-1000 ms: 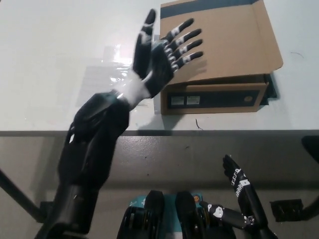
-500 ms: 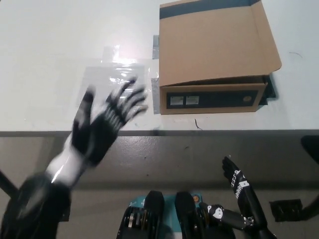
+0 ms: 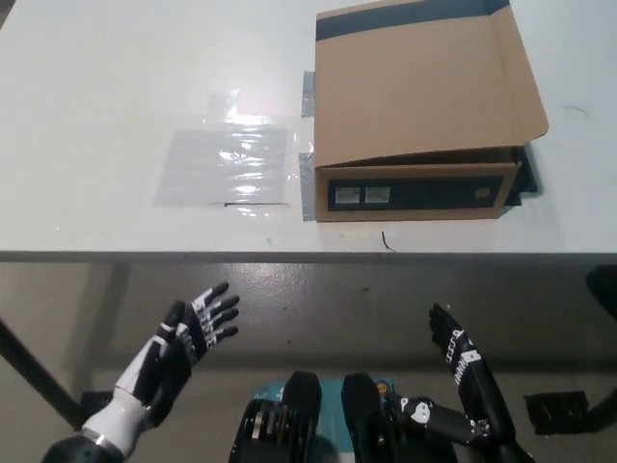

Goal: A small storge box is placed at the center of the table and the robot uses its left hand to push the lid and close it

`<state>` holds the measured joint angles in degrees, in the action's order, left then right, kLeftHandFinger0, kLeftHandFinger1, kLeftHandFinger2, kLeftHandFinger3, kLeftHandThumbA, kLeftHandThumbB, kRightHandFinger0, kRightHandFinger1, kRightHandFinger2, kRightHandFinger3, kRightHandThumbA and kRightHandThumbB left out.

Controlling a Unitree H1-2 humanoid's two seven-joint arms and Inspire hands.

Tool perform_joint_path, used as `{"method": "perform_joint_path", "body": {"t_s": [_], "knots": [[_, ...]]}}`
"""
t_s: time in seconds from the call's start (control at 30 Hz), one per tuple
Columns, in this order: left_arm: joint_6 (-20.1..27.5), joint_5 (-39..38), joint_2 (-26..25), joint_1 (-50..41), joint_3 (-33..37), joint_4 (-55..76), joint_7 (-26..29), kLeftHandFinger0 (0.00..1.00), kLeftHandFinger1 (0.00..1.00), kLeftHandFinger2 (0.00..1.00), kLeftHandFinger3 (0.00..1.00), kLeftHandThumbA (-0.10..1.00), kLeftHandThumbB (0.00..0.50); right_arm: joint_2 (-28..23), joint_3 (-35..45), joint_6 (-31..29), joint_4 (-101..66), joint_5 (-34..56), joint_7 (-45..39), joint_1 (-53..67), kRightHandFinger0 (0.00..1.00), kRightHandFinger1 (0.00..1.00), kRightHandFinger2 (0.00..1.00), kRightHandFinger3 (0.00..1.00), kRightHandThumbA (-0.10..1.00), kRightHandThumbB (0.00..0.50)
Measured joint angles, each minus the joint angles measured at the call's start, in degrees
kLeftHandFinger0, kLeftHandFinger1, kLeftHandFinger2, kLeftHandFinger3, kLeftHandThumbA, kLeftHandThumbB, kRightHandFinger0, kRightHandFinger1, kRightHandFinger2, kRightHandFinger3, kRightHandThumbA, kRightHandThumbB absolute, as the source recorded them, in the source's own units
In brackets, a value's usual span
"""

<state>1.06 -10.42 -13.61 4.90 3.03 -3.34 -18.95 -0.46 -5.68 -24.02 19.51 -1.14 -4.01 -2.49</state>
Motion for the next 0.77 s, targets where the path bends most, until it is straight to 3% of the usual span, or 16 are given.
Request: {"method": "perform_joint_path", "body": {"t_s": [0.27, 0.57, 0.77], "knots": [[6.96, 6.62, -0.26, 0.98, 1.59, -7.09, 1.35, 1.00, 1.00, 1.00, 1.00, 1.00, 0.294, 0.00, 0.02, -0.01, -0.05, 0.02, -0.03, 0.01, 1.00, 1.00, 1.00, 1.00, 1.00, 0.331], [14.99, 13.10, -1.89, 3.36, 2.20, -10.80, 3.37, 1.00, 1.00, 1.00, 1.00, 1.00, 0.278, 0.02, 0.03, -0.05, -0.16, 0.09, -0.12, -0.60, 1.00, 1.00, 1.00, 1.00, 1.00, 0.322], [17.25, 14.72, -1.89, 3.44, 2.19, -10.95, 4.20, 1.00, 1.00, 1.00, 1.00, 1.00, 0.260, -0.01, 0.03, -0.05, -0.19, 0.08, -0.12, -0.76, 1.00, 1.00, 1.00, 1.00, 1.00, 0.320]]}}
